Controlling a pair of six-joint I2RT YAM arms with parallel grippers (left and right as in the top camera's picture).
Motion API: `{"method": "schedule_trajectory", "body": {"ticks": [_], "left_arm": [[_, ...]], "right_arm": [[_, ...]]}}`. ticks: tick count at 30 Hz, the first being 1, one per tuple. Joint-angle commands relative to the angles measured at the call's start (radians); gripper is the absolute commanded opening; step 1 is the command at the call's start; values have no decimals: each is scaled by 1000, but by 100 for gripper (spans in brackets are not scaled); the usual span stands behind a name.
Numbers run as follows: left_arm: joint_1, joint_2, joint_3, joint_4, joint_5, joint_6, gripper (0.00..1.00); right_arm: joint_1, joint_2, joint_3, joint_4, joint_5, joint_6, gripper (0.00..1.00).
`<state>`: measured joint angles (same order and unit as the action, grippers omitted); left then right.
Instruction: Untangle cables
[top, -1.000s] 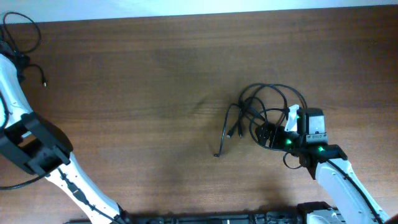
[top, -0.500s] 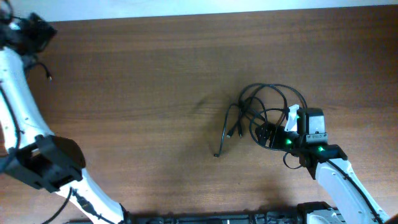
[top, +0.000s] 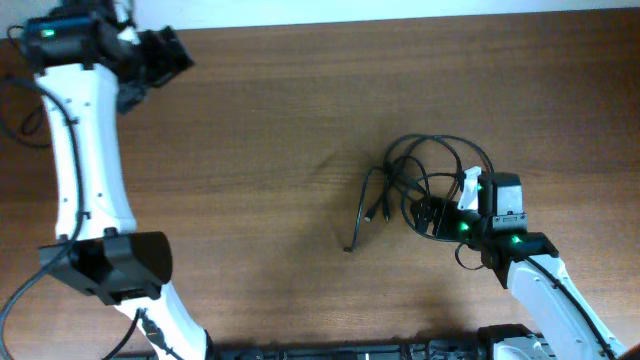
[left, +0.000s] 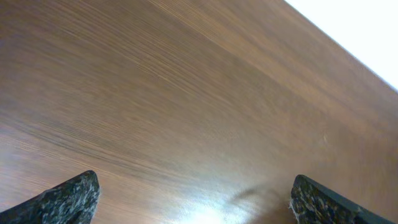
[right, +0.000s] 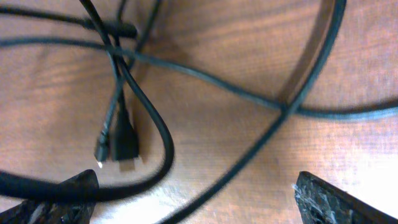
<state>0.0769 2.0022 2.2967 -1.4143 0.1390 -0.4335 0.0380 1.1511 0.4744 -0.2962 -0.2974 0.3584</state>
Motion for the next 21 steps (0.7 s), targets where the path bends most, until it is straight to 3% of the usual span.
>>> {"method": "schedule_trajectory", "body": {"ticks": [1,12,21], "left_arm": [[-85,-70,14,-8,-5,16,99],[-201,-117,14,-28,-9,17,99],[-209,-252,14,-59,-66,118,99]], "right_arm": [[-6,4,3,16,-5,-6,99],[-6,3,3,75,-38,-5,99],[-6,3,3,115,-368,134,99]]}}
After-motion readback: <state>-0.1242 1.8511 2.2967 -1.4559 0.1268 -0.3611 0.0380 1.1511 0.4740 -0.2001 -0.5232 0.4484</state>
